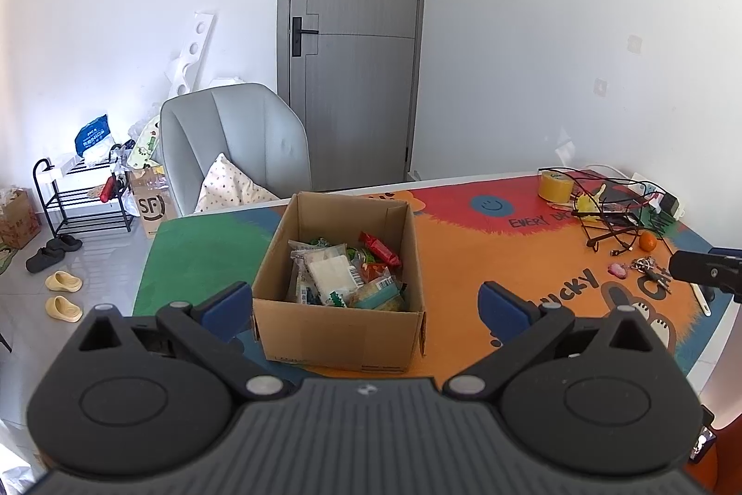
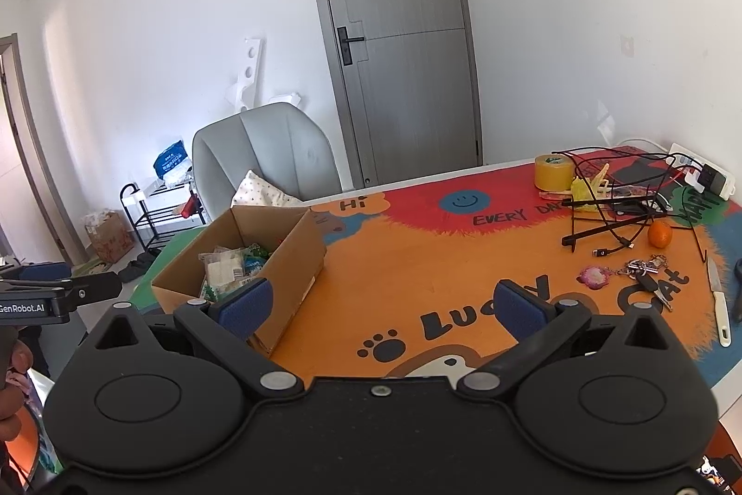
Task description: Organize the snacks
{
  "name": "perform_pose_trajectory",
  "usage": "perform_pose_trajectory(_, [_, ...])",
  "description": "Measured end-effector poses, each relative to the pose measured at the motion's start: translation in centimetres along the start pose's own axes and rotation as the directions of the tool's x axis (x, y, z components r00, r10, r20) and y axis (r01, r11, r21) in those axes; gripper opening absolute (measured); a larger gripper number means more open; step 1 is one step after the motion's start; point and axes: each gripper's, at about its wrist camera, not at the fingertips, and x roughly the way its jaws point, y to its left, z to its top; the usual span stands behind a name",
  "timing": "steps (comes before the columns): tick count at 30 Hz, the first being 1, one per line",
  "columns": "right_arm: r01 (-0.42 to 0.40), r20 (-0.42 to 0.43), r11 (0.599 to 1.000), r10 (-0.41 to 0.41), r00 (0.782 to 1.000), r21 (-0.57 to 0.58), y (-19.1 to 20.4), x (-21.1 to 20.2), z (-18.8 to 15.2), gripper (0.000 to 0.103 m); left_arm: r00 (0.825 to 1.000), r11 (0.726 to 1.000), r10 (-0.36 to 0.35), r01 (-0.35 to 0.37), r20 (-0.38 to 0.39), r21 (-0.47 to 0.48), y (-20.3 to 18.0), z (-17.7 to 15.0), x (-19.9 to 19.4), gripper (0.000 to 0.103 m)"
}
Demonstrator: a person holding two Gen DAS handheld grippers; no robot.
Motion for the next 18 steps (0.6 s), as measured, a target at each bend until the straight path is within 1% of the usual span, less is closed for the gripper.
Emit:
perform_pose_trajectory(7, [-0.003, -0.003, 1.000, 0.003, 1.000, 0.001, -0.03, 0.03, -0.08, 0.103, 1.000, 1.000, 0.000, 0.000, -0.002, 0.002, -0.04, -0.05, 0.08, 0.103])
perform_pose_trajectory(18, [0.025, -0.005, 1.000, -0.025, 1.000, 0.001, 0.04, 0.02, -0.09, 0.103, 1.000, 1.000, 0.005, -0.005, -0.002, 0.004, -0.09, -0.16, 0.18, 0.103])
